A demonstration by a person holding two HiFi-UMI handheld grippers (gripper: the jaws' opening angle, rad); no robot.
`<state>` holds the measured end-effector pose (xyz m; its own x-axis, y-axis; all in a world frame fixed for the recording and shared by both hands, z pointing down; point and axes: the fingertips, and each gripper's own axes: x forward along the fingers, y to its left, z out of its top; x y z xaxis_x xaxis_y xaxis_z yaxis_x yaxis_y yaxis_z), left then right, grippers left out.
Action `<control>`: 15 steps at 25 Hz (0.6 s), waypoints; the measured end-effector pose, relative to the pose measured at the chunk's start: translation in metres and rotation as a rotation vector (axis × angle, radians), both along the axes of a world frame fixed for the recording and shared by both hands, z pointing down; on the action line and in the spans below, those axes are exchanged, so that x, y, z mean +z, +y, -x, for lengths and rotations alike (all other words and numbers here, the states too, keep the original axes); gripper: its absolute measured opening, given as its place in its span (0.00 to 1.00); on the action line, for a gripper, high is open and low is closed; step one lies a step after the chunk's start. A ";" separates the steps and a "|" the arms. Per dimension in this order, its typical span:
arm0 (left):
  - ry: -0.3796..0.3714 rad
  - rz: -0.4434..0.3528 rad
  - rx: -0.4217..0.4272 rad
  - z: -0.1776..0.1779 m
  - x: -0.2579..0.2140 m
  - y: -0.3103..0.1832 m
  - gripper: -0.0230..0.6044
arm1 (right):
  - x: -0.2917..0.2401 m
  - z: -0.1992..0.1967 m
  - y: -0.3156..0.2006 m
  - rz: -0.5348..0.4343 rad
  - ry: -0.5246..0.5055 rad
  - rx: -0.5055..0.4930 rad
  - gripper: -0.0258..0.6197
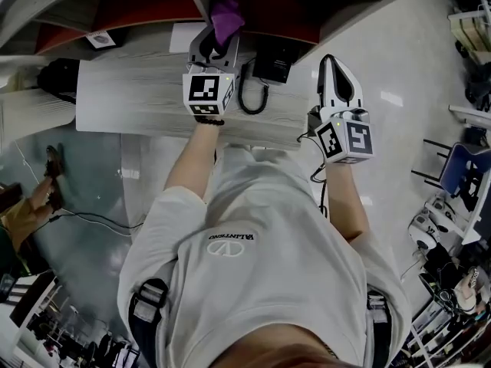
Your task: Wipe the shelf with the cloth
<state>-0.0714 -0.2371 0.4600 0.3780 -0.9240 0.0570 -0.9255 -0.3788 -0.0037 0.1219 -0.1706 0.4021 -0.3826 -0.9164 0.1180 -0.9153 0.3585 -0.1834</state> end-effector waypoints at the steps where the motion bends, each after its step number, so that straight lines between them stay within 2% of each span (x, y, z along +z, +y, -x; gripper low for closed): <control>1: -0.002 -0.006 0.008 0.001 -0.004 0.004 0.21 | -0.002 0.000 0.002 -0.003 0.000 0.002 0.04; 9: -0.024 -0.054 0.071 0.005 -0.040 0.042 0.21 | -0.015 -0.009 0.018 -0.021 0.014 0.030 0.04; 15: -0.032 -0.079 0.081 0.026 -0.061 0.063 0.21 | -0.027 -0.019 0.029 -0.036 0.032 0.065 0.04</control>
